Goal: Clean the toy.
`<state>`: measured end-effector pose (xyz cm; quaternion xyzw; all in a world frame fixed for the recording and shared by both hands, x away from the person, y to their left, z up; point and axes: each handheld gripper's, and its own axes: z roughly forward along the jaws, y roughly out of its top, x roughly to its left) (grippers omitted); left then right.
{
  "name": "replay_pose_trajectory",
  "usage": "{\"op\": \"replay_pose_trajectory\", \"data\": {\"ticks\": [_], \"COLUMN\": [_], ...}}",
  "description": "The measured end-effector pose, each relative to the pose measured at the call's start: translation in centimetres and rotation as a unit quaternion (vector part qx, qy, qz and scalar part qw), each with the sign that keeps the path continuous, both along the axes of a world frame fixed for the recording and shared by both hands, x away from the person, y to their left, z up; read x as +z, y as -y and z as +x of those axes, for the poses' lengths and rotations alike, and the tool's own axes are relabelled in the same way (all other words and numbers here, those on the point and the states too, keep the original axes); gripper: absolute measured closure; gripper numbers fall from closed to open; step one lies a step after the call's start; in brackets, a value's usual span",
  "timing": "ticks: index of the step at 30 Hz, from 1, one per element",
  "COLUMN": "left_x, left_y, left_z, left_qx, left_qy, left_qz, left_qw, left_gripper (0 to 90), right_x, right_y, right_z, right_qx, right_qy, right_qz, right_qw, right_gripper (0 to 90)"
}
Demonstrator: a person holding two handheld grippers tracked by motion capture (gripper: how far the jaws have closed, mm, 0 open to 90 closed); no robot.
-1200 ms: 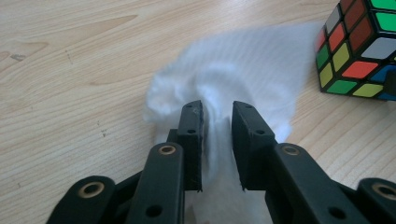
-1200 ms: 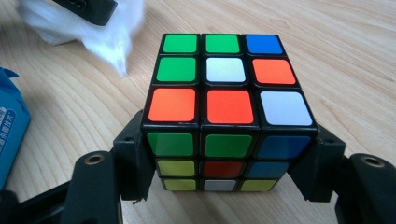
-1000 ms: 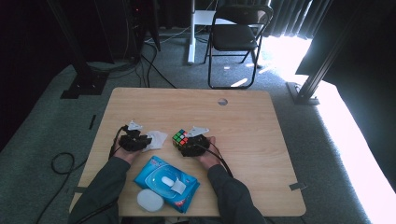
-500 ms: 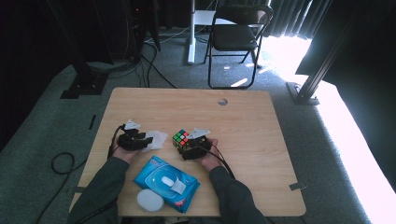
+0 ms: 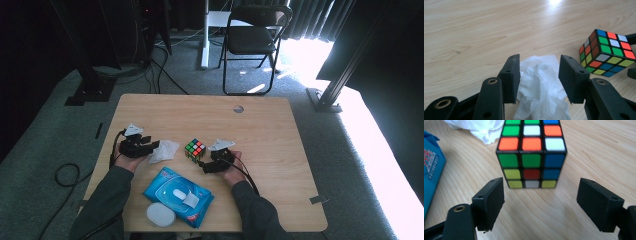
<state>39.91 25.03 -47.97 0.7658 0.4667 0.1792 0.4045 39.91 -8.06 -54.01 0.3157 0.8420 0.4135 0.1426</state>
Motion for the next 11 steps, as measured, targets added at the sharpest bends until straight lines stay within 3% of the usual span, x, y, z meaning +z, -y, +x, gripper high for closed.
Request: {"op": "replay_pose_trajectory", "data": {"ticks": [11], "left_x": [1.3], "left_y": [-0.7], "left_z": [-1.2], "left_qx": [0.009], "left_qy": [0.012], "left_qz": [-0.001], "left_qw": [0.9999], "left_gripper": [51.7], "right_x": [-0.3], "right_y": [1.5], "right_z": [-0.4], "right_qx": [-0.005], "right_qy": [-0.005], "right_qz": [-0.002], "right_qw": [1.0], "right_gripper": [23.5]}}
